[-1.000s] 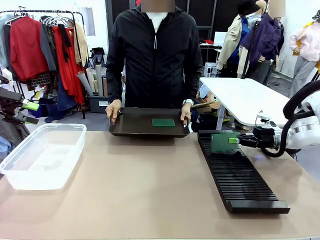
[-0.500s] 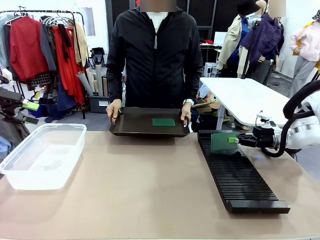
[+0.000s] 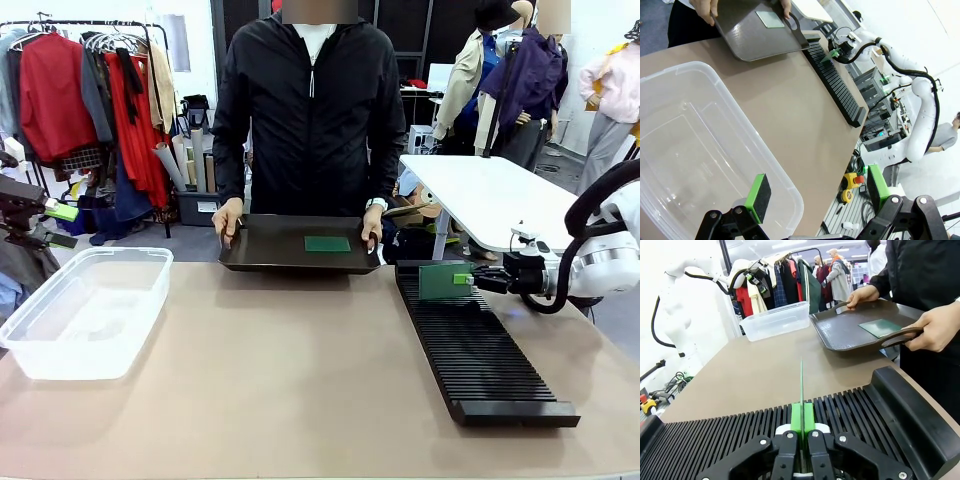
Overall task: Sort PCBs into racks and boxes based on the side picked up.
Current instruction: If the short side of the Blank PCB is picked up, insert it into the PCB Rack ; if the long side is picked up, place it in the Organizing box.
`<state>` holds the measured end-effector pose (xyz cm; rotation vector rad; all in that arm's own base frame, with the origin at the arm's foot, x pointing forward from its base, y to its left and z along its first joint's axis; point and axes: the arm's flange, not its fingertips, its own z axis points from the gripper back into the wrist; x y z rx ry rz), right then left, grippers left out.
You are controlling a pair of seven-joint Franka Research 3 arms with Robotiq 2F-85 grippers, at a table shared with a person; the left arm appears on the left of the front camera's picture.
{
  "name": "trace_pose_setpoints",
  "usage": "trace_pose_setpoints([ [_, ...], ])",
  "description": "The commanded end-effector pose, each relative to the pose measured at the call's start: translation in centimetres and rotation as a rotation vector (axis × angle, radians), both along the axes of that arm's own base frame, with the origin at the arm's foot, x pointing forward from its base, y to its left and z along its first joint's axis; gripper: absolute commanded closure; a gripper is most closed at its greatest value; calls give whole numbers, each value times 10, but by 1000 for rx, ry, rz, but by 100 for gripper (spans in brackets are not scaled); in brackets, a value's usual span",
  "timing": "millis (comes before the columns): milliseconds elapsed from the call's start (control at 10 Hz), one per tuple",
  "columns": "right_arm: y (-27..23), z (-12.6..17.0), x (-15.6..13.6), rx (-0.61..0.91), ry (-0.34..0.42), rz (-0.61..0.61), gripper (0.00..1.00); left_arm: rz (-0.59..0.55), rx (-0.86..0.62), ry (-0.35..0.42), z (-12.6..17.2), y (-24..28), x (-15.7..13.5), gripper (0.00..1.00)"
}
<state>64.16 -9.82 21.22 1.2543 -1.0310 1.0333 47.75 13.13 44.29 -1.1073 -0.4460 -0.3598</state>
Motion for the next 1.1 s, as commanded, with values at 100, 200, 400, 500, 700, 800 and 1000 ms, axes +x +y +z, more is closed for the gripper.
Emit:
trace_pose_setpoints([
  [100,4,3,5,-1,-32,-27,100,4,3,1,2,-1,-1,0],
  [200,4,2,4,0,-28,-27,100,4,3,1,2,-1,-1,0],
  [400,4,1,3,-4,-21,-22,100,4,3,1,2,-1,-1,0],
  [500,4,0,3,-4,-18,-19,100,4,3,1,2,-1,-1,0],
  [700,2,-1,0,-4,-16,-14,100,4,3,1,2,-1,-1,0],
  [800,1,-1,0,-4,-16,-13,100,4,3,1,2,-1,-1,0],
  [1000,2,-3,1,-9,-13,-14,100,4,3,1,2,-1,-1,0],
])
